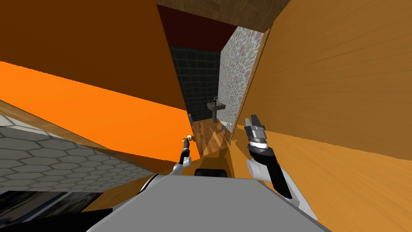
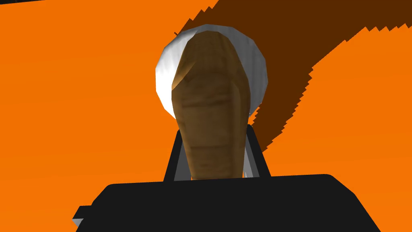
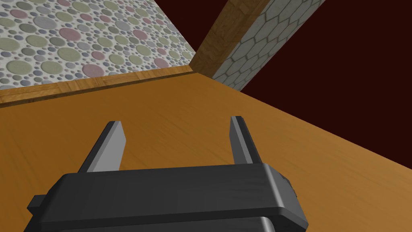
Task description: Pull the door open
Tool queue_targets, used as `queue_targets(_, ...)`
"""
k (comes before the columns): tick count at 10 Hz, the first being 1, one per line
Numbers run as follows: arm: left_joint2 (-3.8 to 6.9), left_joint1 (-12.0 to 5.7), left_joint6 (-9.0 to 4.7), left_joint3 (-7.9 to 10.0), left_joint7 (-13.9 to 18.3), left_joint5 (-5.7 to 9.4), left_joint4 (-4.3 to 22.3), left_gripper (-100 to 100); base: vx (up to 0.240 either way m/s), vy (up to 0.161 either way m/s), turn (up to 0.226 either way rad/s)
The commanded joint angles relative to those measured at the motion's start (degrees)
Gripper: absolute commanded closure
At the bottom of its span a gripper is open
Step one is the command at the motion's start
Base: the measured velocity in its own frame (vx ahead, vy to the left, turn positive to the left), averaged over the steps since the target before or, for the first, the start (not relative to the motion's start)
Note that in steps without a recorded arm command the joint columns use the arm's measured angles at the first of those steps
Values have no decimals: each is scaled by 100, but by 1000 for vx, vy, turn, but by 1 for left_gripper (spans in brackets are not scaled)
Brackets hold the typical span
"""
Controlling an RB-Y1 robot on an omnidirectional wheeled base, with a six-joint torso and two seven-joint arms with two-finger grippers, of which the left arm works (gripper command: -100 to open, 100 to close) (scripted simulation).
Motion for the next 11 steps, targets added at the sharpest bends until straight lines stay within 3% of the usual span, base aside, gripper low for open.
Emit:
queue_targets(1, 11, -6, -15, 8, 4, 4, -9, 100, 0, 0, 0)
queue_targets(6, 28, 38, -12, -18, 94, -73, 24, 100, -145, -4, 29)
queue_targets(11, 101, 123, -37, -50, 339, -284, 68, 100, -181, -25, 81)
